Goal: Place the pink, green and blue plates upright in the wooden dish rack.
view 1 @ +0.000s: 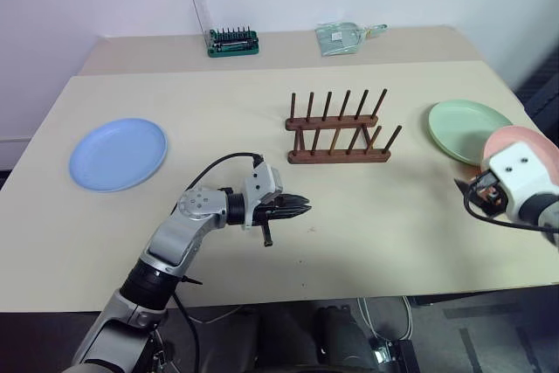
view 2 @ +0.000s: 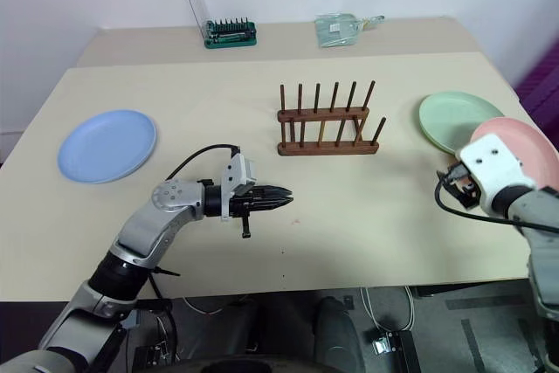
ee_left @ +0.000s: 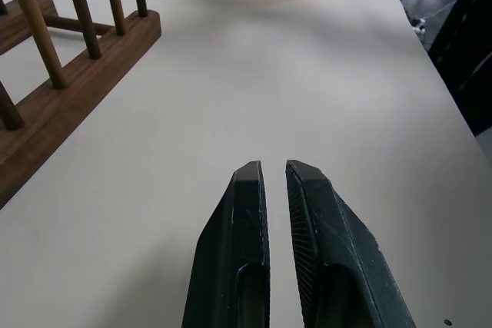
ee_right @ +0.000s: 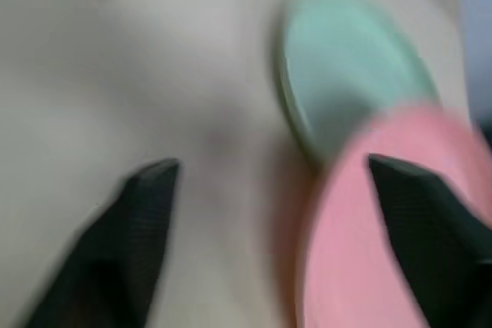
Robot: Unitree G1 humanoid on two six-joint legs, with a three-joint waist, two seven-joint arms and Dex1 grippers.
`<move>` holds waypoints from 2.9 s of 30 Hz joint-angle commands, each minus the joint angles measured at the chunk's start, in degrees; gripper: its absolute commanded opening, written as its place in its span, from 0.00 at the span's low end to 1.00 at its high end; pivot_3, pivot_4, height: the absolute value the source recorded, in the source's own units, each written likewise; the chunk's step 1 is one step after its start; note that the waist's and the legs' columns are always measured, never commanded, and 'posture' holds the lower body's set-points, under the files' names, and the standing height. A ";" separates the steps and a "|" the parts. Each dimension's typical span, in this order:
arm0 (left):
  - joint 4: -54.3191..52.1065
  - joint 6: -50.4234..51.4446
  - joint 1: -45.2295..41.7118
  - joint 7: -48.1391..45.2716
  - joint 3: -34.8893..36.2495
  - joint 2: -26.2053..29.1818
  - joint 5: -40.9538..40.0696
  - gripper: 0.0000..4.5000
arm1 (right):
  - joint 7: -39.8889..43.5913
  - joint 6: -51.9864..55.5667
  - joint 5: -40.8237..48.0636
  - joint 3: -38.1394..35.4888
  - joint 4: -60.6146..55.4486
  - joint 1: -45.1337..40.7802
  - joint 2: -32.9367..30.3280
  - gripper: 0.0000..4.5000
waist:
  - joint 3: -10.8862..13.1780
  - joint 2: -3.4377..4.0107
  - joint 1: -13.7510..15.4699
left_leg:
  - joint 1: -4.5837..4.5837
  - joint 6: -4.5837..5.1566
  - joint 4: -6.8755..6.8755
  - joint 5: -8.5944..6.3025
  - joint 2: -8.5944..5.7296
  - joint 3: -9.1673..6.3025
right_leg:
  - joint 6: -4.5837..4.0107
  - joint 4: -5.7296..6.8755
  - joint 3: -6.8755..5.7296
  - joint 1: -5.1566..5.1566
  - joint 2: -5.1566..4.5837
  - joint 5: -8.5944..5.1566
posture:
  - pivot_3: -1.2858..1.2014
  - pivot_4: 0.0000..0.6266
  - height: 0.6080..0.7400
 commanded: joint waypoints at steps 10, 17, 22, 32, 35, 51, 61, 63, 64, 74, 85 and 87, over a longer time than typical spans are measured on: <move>-2.50 -0.93 -0.31 1.30 -0.31 -0.66 0.61 0.10 | -8.08 -13.07 -7.05 5.20 22.33 -9.41 -0.24 0.81 | -0.03 0.05 -1.02 | 0.05 -0.02 -0.08 0.01 0.04 0.03 | 0.00 0.00 0.00 -0.01 0.05 0.00 | 0.52 0.24 1.00; -2.58 -1.55 0.51 1.98 -0.07 -0.65 0.90 0.10 | -6.55 -15.10 -8.09 4.30 15.18 -5.15 -2.15 0.01 | -0.03 0.05 -0.88 | 0.03 -0.03 -0.06 0.01 0.03 0.03 | 0.00 0.00 0.00 -0.01 0.04 0.00 | 0.52 0.24 1.00; -2.41 -1.71 0.52 1.80 0.00 -0.78 0.86 0.10 | -6.85 -13.98 -15.18 1.72 4.76 -1.07 -8.54 0.01 | -0.03 0.12 -0.92 | 0.02 -0.02 -0.06 0.01 0.01 0.05 | 0.00 0.00 0.03 -0.01 0.03 0.00 | 0.52 0.24 1.00; 0.98 -2.56 -2.30 0.73 1.23 -1.51 0.44 0.10 | 3.78 11.78 30.14 -4.47 -7.77 -41.25 4.42 0.01 | 0.05 0.05 -2.24 | 0.05 -0.03 -0.14 0.02 0.16 -0.09 | 0.00 -0.03 -0.03 -0.01 0.13 0.00 | 0.52 0.24 1.00; 1.33 -2.49 -2.82 0.93 1.77 -1.67 0.33 0.10 | 3.00 19.97 41.37 -7.82 -5.31 -48.21 8.19 0.01 | 0.06 0.04 -1.19 | -0.04 -0.03 -0.10 0.01 0.06 -0.16 | -0.01 -0.05 -0.06 -0.02 0.02 0.00 | 0.52 0.24 1.00; -3.40 0.56 0.33 2.20 2.95 -0.46 -0.84 0.10 | -6.31 31.50 55.78 -12.06 16.30 -53.36 11.55 0.01 | 0.04 0.07 -1.01 | -0.13 0.07 -0.09 -0.04 -0.07 0.08 | -0.01 0.03 -0.05 -0.23 -0.16 0.01 | 0.52 0.24 1.00; -4.70 1.53 1.12 2.50 2.68 0.02 -1.24 0.10 | -9.04 31.99 64.22 -13.01 13.19 -54.08 12.51 0.01 | 0.05 0.08 -0.97 | -0.14 0.08 -0.10 -0.04 -0.05 0.08 | -0.01 0.02 -0.05 -0.24 -0.15 0.01 | 0.52 0.24 1.00; -4.88 1.70 1.20 2.45 2.77 0.13 -1.28 0.10 | -9.49 32.09 64.87 -12.64 13.05 -53.26 12.37 0.01 | 0.04 0.07 -0.93 | -0.14 0.08 -0.09 -0.04 -0.06 0.07 | -0.01 0.02 -0.05 -0.24 -0.16 0.01 | 0.52 0.24 1.00; -4.96 1.80 1.20 2.42 2.81 0.16 -1.34 0.10 | -9.82 31.93 64.57 -12.26 13.36 -52.74 12.34 0.01 | 0.05 0.07 -0.94 | -0.14 0.08 -0.09 -0.04 -0.06 0.08 | -0.01 0.02 -0.05 -0.23 -0.16 0.01 | 0.52 0.24 1.00; -5.24 2.13 1.00 2.46 2.91 0.65 -1.51 0.10 | -4.96 28.15 59.31 -9.43 20.98 -47.67 10.08 0.01 | 0.04 0.08 -0.98 | -0.14 0.08 -0.09 -0.05 -0.06 0.09 | -0.01 0.02 -0.05 -0.23 -0.15 0.01 | 0.52 0.24 1.00; -5.18 2.03 0.69 2.55 2.76 0.66 -1.34 0.10 | -2.03 19.03 50.66 -6.75 22.86 -47.78 9.50 0.66 | 0.05 0.08 -1.00 | -0.13 0.08 -0.09 -0.04 -0.05 0.10 | 0.00 0.02 -0.05 -0.23 -0.13 0.01 | 0.52 0.24 1.00; -5.30 2.08 0.79 2.60 2.75 0.67 -1.35 0.10 | -2.14 13.99 46.71 -6.16 21.23 -47.55 8.32 0.66 | 0.05 0.09 -0.98 | -0.13 0.08 -0.09 -0.04 -0.05 0.10 | 0.00 0.01 -0.05 -0.23 -0.13 0.01 | 0.52 0.24 1.00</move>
